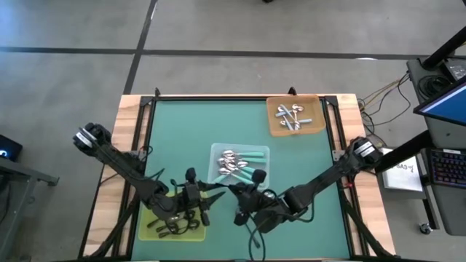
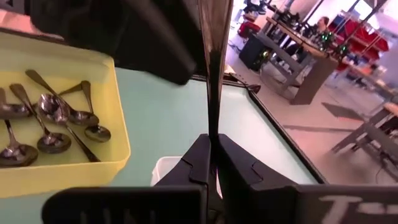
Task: Sort silverware by color (type)
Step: Put the black spoon into the yellow bin
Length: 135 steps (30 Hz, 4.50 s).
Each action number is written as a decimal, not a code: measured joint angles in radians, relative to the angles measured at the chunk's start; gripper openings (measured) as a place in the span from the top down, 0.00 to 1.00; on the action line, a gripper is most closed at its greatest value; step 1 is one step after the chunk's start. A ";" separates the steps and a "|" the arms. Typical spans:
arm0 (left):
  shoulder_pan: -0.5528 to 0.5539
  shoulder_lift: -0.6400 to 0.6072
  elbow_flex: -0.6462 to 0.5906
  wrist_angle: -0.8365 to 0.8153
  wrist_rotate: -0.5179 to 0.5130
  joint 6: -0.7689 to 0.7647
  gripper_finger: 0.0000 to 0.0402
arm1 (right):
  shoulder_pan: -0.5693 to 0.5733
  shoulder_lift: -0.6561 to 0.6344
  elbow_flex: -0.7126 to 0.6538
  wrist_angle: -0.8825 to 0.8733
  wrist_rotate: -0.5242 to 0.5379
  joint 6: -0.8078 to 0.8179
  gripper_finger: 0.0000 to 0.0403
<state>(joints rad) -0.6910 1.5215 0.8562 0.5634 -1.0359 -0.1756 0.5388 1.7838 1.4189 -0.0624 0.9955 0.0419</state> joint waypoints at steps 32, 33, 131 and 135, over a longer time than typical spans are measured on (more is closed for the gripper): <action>0.011 -0.012 0.000 0.041 -0.046 0.030 1.00 | 0.002 0.022 0.000 0.060 0.031 -0.124 0.89; 0.014 -0.012 0.000 0.040 -0.046 0.030 1.00 | 0.002 0.021 0.000 0.056 0.030 -0.136 0.88; -0.097 -0.401 -0.001 -1.077 0.897 -0.594 0.67 | -0.002 0.530 0.539 -1.001 -0.986 1.133 0.56; -0.097 -0.401 -0.001 -1.095 0.897 -0.567 0.67 | -0.003 0.594 0.649 -1.093 -0.978 1.089 0.57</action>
<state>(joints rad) -0.7876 1.1210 0.8555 -0.5313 -0.1387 -0.7428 0.5358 2.3781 2.0677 -1.1554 0.0172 1.1313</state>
